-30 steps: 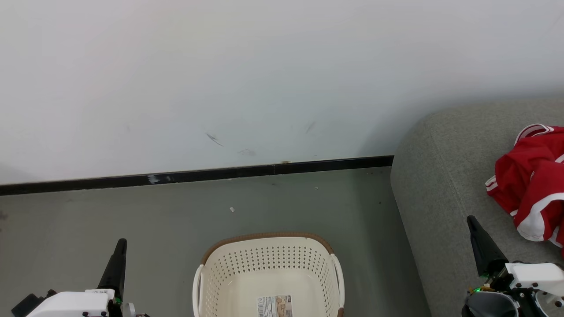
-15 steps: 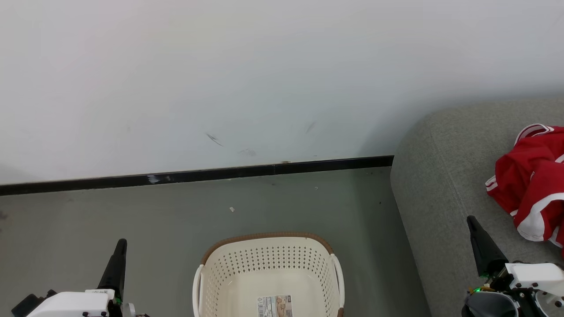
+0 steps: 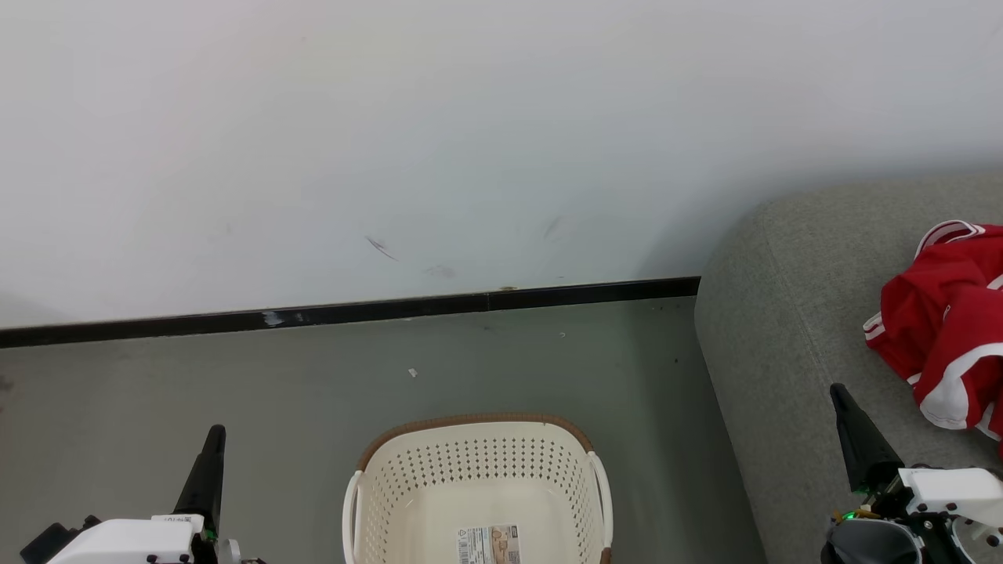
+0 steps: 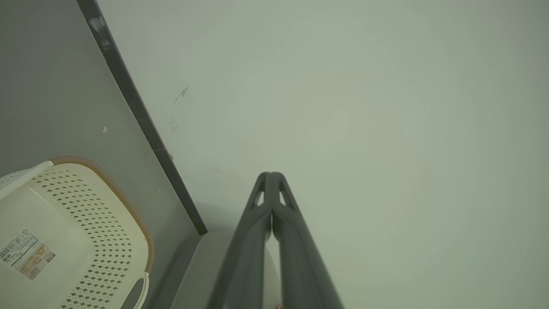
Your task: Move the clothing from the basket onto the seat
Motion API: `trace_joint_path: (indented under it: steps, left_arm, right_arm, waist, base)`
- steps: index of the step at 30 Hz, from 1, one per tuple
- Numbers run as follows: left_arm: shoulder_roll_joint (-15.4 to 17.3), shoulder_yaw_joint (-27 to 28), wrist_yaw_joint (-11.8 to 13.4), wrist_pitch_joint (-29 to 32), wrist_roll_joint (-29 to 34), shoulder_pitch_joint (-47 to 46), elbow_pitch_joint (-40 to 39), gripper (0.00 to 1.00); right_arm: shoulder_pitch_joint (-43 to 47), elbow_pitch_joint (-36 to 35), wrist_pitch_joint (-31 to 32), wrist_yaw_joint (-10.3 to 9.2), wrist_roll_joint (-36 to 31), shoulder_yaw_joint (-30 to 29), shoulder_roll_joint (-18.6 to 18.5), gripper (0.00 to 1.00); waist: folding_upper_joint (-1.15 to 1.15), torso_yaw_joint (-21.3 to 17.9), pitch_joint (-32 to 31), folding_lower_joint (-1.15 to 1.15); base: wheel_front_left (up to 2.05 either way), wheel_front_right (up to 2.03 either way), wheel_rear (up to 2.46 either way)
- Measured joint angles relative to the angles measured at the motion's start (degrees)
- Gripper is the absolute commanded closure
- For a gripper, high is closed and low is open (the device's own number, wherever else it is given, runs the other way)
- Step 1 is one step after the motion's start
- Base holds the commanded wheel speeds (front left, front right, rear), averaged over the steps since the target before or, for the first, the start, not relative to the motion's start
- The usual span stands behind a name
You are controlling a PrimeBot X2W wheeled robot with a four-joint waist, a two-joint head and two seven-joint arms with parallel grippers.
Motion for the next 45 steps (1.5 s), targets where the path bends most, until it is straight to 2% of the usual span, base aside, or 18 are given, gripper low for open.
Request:
trace_joint_path:
  steps: [45]
  left_arm:
    - [0.0,0.11,-0.2,0.0,0.0,-0.02,0.07,1.0]
  right_arm:
    - [0.0,0.0,0.0,0.0,0.01,0.04,-0.03,1.0]
  waist:
    - [0.0,0.0,0.0,0.0]
  base:
    - [0.0,0.0,0.0]
